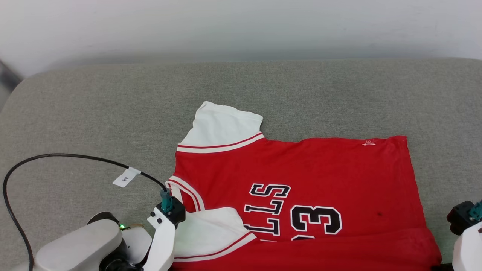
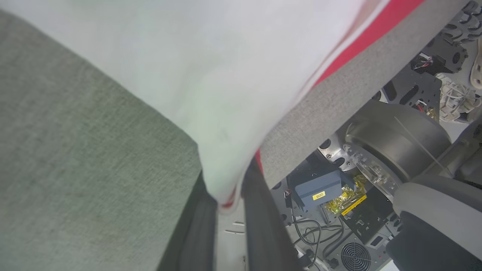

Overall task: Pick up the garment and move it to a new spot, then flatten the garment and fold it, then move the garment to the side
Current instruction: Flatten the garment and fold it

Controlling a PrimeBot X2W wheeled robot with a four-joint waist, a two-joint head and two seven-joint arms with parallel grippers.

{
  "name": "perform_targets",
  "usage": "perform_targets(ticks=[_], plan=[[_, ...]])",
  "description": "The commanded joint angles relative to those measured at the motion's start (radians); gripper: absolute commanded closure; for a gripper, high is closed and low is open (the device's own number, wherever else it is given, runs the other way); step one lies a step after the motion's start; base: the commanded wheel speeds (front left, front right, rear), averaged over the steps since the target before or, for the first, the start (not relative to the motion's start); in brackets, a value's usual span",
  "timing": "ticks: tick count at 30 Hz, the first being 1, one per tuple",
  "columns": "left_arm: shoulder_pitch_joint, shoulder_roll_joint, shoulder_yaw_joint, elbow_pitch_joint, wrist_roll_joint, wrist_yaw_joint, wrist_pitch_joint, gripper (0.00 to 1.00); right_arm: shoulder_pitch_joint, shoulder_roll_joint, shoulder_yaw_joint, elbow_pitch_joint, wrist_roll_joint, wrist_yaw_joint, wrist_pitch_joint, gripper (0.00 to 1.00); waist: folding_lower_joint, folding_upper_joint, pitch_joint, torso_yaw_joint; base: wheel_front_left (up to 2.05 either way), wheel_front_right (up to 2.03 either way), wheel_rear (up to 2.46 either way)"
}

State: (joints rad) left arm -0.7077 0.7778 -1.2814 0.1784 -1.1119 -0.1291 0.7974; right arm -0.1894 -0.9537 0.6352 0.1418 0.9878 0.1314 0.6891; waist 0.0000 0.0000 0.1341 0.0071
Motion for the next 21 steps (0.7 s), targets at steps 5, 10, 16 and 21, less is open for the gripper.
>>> perform_targets(ticks=[5, 10, 16, 21], plan=[[0.009, -0.007, 0.004, 0.027, 0.013, 0.001, -0.064, 0.00, 0.006, 0.044, -0.015, 0.032, -0.046, -0.001, -0.055, 0.00, 0.0000, 0.0000, -0.007, 0.007, 0.00, 0.00, 0.00], [-0.032, 0.048, 0.037, -0.006, 0.009, 0.001, -0.127, 0.00, 0.004, 0.048, -0.078, 0.001, -0.113, -0.001, -0.186, 0.00, 0.0000, 0.0000, -0.047, 0.012, 0.00, 0.00, 0.00], [-0.102, 0.103, 0.116, -0.041, 0.063, 0.015, -0.248, 0.00, -0.002, 0.130, -0.250, -0.032, -0.244, -0.001, -0.427, 0.00, 0.0000, 0.0000, -0.068, 0.006, 0.00, 0.00, 0.00], [-0.172, 0.071, 0.185, 0.008, 0.180, 0.084, -0.431, 0.00, 0.025, 0.267, -0.419, -0.078, -0.394, -0.001, -0.604, 0.00, 0.0000, 0.0000, -0.051, -0.015, 0.00, 0.00, 0.00]])
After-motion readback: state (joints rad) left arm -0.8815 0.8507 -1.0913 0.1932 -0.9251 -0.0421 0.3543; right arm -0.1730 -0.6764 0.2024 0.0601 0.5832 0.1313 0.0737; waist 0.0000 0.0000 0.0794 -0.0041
